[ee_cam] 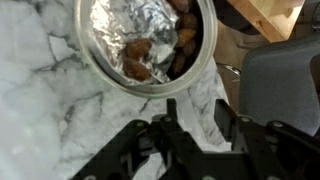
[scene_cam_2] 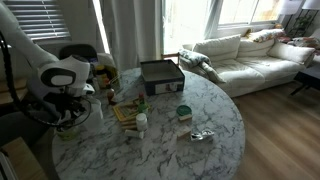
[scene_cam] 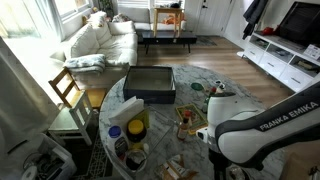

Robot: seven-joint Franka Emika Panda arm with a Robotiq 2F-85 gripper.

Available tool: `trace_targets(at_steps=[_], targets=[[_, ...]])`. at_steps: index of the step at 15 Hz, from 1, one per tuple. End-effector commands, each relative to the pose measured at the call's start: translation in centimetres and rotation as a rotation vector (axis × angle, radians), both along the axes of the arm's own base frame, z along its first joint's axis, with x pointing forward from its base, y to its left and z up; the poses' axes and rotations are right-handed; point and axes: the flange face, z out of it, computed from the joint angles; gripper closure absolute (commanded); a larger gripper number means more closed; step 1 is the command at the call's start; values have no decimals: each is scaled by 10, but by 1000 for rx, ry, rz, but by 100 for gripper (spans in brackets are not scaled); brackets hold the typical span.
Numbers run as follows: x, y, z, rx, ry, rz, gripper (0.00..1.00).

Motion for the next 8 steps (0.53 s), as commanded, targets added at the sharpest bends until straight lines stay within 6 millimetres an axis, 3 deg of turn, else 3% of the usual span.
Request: trace_targets(at_steps=[1,4,7,8], targets=[[0,-3,-1,7,-20,9,50],[2,-5,0,8,-22,8,54],[3,-6,1,8,-25,6,75],[4,-7,2,9,-26,5,77]])
